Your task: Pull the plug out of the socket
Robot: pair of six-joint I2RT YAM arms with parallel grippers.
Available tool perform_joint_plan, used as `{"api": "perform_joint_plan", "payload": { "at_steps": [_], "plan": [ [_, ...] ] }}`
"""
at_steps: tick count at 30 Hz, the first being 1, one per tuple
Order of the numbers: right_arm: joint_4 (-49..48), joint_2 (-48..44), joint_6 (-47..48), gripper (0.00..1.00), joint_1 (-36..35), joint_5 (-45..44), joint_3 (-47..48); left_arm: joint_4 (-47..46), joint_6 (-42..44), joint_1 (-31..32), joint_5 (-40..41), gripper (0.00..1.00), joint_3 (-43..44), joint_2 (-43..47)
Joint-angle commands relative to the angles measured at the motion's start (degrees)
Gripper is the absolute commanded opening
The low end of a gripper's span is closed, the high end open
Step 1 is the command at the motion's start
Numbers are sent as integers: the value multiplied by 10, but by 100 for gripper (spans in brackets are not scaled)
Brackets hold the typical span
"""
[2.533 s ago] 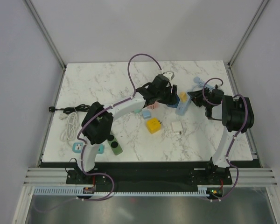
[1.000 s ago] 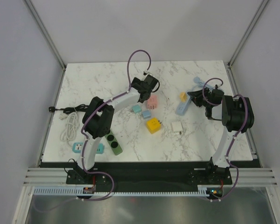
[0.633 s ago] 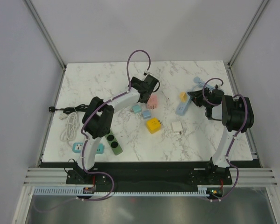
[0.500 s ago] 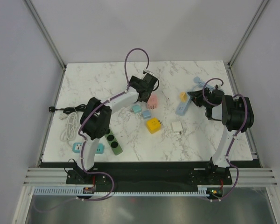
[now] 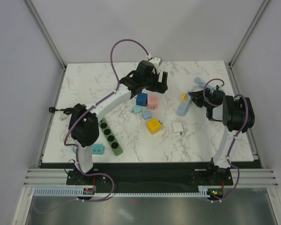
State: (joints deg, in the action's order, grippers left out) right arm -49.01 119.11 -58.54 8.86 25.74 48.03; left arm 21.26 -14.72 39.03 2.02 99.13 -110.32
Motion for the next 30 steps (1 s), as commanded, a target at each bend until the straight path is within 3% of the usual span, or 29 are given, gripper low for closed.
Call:
{"api": "perform_joint_plan", "payload": {
  "at_steps": [1,6,9,10,14,17,21,27,30],
  "plan": [
    [-36,13,24,0,5,-3,2,-53,-61,4,-157,95,27,-48],
    [-44,17,19,0,5,1,2,-66,-92,15,-173,91,83,-115],
    [-45,16,19,0,6,3,1,-73,-77,32,-181,71,121,-157],
    [-47,17,18,0,8,4,0,-70,-73,34,-183,69,146,-180],
    [-51,17,15,0,9,6,1,-64,-75,39,-186,69,187,-219],
    [-55,18,13,0,9,8,0,-70,-54,49,-188,75,216,-245],
    [-59,20,11,0,9,10,1,-69,-36,76,-115,79,243,-269],
    [-65,22,8,0,9,12,0,-61,-90,83,-23,76,245,-284],
    [-68,23,5,0,9,13,1,-61,-142,83,-21,70,239,-294]
  ]
}}
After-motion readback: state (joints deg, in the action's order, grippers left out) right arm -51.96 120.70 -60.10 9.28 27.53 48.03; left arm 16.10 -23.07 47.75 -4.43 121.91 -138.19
